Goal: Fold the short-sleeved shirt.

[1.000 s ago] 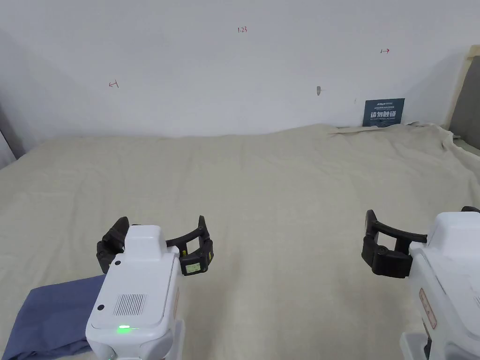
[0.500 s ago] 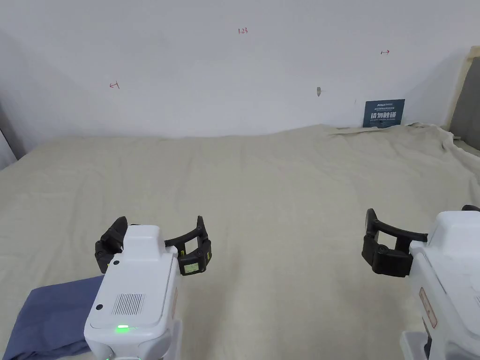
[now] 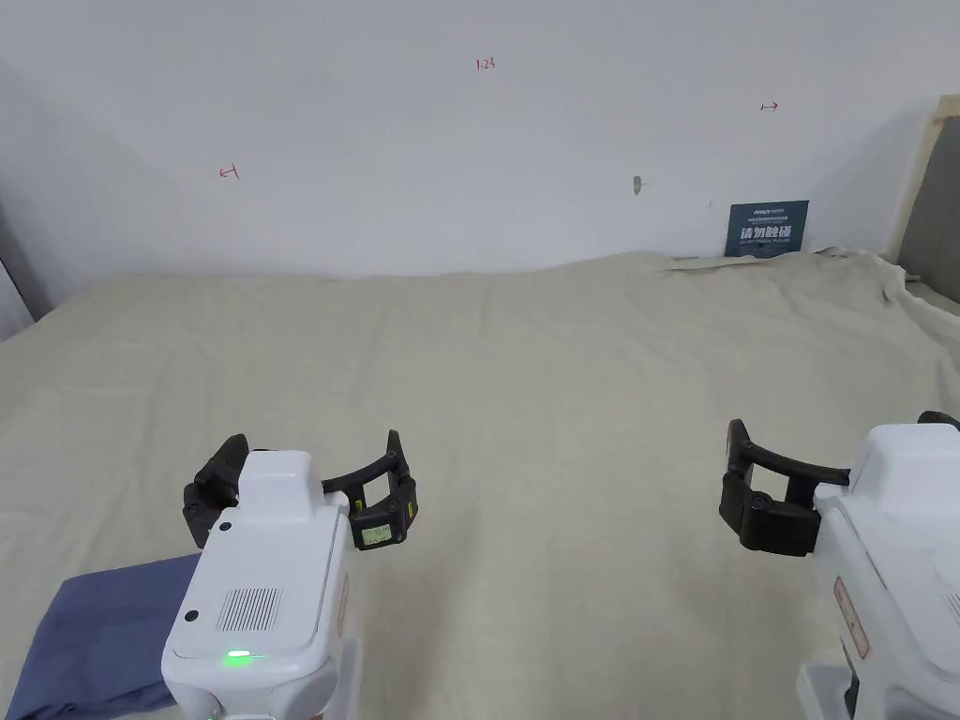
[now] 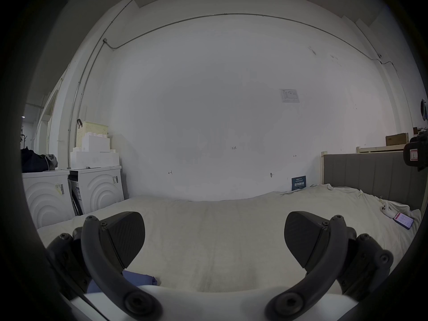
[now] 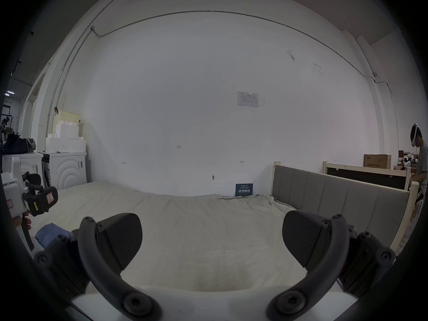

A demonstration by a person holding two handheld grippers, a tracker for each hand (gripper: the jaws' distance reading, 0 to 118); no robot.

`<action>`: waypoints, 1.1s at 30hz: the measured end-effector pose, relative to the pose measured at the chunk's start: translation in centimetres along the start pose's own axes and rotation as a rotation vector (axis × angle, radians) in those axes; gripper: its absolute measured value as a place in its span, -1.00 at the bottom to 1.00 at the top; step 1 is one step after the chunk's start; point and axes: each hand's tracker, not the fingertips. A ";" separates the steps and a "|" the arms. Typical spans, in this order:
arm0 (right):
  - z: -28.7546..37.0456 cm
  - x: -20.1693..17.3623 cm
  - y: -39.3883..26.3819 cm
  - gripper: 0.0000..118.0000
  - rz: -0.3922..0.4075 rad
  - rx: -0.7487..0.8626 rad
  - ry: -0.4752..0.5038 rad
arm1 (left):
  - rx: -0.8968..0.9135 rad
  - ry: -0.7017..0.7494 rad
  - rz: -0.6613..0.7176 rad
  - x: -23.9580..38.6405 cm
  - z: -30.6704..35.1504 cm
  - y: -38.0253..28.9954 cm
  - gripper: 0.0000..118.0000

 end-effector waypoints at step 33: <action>-1.7 -0.3 3.1 1.00 -0.208 -0.517 -0.163 | -0.008 -0.017 0.016 -0.1 0.2 0.3 1.00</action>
